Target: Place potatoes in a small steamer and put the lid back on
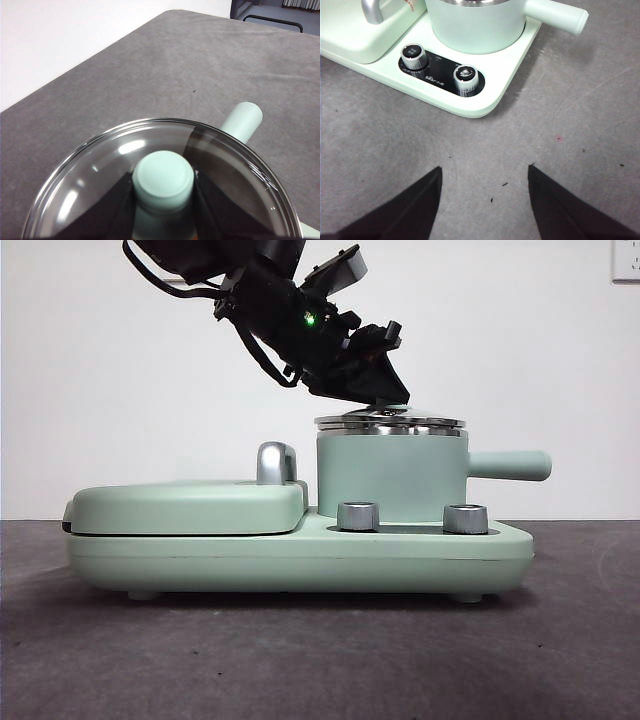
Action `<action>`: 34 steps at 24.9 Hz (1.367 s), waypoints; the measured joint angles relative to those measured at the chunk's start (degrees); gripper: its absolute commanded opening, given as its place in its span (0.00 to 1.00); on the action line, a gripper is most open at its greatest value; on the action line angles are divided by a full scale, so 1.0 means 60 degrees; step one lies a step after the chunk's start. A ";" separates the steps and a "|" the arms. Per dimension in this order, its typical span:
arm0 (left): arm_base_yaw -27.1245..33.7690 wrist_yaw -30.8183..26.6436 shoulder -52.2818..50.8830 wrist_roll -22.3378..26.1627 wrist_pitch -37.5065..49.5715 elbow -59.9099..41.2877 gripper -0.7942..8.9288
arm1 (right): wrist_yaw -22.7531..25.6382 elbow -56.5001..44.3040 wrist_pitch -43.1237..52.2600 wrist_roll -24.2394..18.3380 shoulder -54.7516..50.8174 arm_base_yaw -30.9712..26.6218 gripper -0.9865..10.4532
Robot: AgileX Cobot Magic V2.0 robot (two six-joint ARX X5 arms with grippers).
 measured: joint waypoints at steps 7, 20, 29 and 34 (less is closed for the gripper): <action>0.0000 0.0004 0.0029 0.0011 0.0051 0.0000 0.09 | 0.0000 0.0000 -0.0033 0.0040 -0.0004 0.0000 0.32; -0.0011 0.0025 0.0233 -0.0007 0.0306 0.0055 0.21 | 0.0000 0.0000 -0.0084 0.0055 -0.0004 0.0000 0.32; -0.0062 0.0033 0.0226 -0.0579 0.0237 0.0055 0.41 | 0.0000 0.0000 -0.0142 0.0055 -0.0004 0.0000 0.32; -0.0036 0.0317 -0.0284 -0.1257 -0.0659 0.0055 0.40 | 0.0000 0.0000 -0.0164 0.0055 -0.0004 0.0000 0.32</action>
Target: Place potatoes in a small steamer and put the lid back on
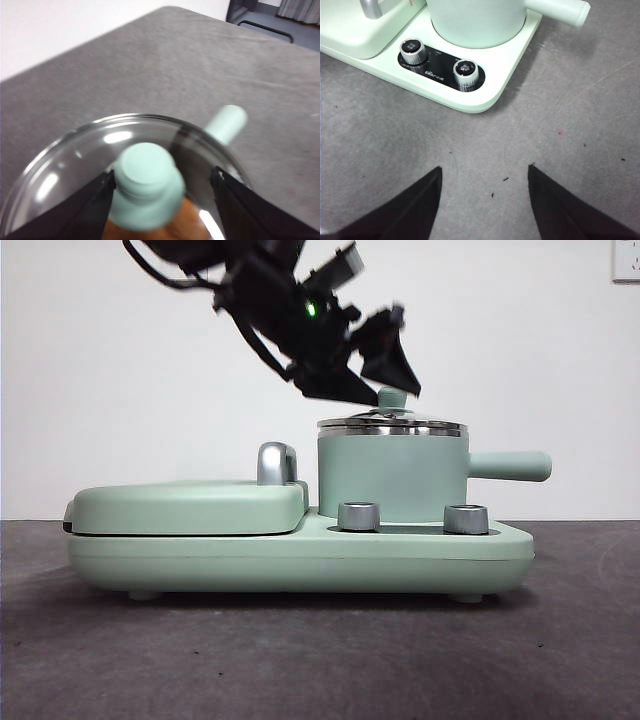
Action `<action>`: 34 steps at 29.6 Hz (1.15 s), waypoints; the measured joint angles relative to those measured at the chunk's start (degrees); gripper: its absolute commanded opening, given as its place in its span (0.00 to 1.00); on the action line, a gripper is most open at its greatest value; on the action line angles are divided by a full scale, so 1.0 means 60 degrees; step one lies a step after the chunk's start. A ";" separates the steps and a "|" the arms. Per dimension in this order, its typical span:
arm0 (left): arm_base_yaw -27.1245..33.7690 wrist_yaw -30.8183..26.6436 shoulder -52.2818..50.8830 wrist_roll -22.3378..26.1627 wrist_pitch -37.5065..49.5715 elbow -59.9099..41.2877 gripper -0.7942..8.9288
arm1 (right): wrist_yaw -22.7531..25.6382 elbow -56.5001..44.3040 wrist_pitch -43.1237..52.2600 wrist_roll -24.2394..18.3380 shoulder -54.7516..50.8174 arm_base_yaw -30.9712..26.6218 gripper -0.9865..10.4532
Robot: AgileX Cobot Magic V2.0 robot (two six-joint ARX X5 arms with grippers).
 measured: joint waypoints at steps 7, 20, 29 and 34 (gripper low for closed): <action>0.0317 0.0481 -0.1322 -0.0401 -0.1381 0.0036 0.40 | 0.0000 0.0000 -0.0011 0.0000 0.0000 0.0000 0.32; 0.1370 0.0568 -0.2747 -0.0565 -0.3424 -0.0011 0.40 | 0.0000 0.0000 -0.0055 0.0000 0.0000 0.0000 0.32; 0.2342 0.0590 -0.5482 -0.0692 -0.3147 -0.2987 0.40 | 0.0000 0.0000 -0.0073 0.0131 0.0000 0.0000 0.32; 0.2834 0.0594 -0.7763 -0.1155 -0.2980 -0.5417 0.40 | 0.0000 0.0000 -0.0076 0.0219 0.0000 0.0000 0.32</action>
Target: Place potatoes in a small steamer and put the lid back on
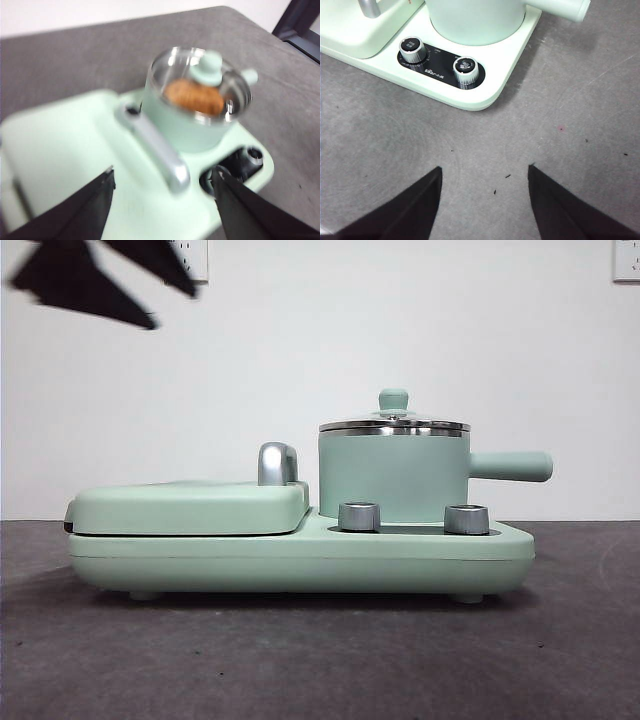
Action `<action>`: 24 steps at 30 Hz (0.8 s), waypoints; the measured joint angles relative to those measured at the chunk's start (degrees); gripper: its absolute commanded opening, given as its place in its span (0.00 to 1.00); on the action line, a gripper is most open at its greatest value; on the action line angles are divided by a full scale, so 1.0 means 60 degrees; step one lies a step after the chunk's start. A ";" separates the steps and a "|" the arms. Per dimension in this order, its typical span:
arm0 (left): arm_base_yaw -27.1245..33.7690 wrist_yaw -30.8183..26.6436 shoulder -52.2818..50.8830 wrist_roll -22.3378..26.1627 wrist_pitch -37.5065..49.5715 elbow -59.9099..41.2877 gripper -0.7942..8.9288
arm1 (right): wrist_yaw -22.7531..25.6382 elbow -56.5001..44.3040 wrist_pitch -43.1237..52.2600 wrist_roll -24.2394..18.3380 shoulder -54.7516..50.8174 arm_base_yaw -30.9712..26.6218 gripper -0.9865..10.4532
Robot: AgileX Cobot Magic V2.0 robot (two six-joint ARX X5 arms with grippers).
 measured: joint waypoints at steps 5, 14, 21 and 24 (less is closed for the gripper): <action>0.0317 0.0004 -0.2208 -0.0656 -0.0470 -0.1730 0.40 | -0.0004 0.0000 -0.0004 0.0004 0.0000 0.0000 0.32; 0.0379 -0.0073 -0.4772 -0.1279 -0.2320 -0.2718 0.40 | -0.0004 0.0000 -0.0004 0.0004 0.0000 0.0000 0.32; 0.0375 -0.0076 -0.5625 -0.1366 -0.2816 -0.2718 0.29 | -0.0004 0.0000 -0.0004 0.0004 0.0000 0.0000 0.24; 0.0375 -0.0076 -0.5872 -0.1359 -0.2838 -0.2718 0.09 | 0.0000 0.0000 -0.0007 0.0018 0.0000 0.0000 0.10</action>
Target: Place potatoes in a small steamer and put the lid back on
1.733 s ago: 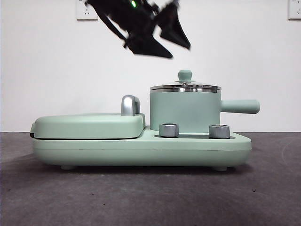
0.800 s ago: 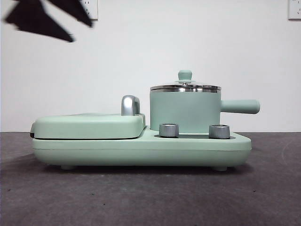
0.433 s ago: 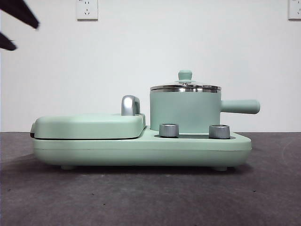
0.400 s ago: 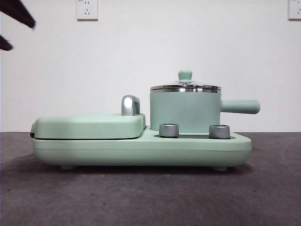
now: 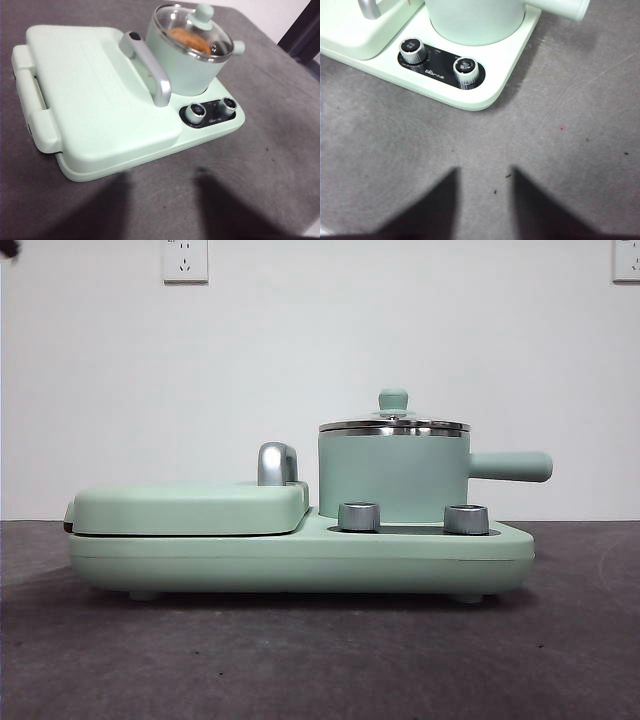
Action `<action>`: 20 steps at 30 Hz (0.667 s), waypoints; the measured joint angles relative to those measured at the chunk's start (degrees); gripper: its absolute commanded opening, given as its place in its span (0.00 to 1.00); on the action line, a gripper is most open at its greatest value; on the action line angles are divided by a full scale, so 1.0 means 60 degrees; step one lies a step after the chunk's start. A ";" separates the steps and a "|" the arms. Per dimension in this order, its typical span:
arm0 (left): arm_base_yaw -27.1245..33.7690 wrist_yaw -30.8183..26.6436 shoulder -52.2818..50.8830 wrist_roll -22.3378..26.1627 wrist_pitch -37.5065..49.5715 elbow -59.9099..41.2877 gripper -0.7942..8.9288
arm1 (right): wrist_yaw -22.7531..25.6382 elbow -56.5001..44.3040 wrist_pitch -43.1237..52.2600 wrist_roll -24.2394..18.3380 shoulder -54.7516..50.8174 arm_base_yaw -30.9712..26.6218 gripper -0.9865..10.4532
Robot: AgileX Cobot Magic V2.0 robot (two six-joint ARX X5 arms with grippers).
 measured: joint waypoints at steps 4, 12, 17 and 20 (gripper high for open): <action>0.0000 -0.0004 -0.0157 0.0007 0.0007 0.0000 0.09 | -0.0007 0.0000 -0.0029 0.0007 0.0000 0.0004 0.10; 0.0000 -0.0004 -0.0175 0.0007 -0.0025 0.0000 0.09 | -0.0004 0.0000 0.0029 0.0007 0.0000 0.0004 0.10; 0.0000 -0.0004 -0.0175 0.0011 -0.0029 0.0000 0.09 | -0.0004 0.0000 0.0033 0.0007 0.0000 0.0004 0.10; 0.0033 -0.0204 -0.0291 0.0244 0.0018 -0.0051 0.09 | -0.0004 0.0000 0.0036 0.0007 0.0000 0.0004 0.10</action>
